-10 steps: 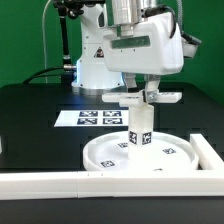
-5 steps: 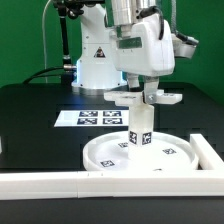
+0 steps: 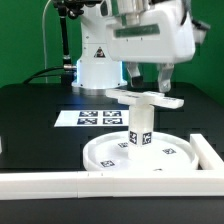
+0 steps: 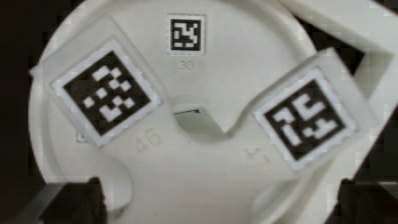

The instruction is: Assemble round table

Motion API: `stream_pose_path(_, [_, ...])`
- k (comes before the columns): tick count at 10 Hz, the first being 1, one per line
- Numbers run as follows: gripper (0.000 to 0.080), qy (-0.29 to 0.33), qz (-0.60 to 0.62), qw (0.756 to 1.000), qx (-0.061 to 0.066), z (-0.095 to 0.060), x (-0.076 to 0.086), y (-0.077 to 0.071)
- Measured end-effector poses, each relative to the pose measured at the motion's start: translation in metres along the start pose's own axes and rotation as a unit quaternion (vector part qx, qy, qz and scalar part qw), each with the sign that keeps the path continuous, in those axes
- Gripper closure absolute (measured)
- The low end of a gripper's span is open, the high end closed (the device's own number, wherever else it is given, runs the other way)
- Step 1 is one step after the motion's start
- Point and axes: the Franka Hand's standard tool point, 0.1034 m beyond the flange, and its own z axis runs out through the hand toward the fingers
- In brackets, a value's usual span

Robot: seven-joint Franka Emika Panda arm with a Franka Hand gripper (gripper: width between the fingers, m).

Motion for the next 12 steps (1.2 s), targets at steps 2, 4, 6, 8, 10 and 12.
stream_pose_path(2, [0.0151,0.0,-0.071,0.997,-0.003,0.004,0.001,0.003])
stream_pose_path(4, [0.0151,0.007,-0.191,0.982,-0.005,0.006,0.001,0.002])
stream_pose_path(6, [0.0151,0.02,-0.34,0.94,-0.015,0.007,-0.003,-0.001])
stream_pose_path(8, [0.0151,0.028,-0.432,0.901,-0.034,0.008,-0.013,-0.004])
stream_pose_path(10, [0.0151,0.027,-0.487,0.872,-0.037,0.008,-0.007,-0.002])
stream_pose_path(12, [0.0151,0.024,-0.534,0.844,-0.039,0.008,-0.007,-0.002])
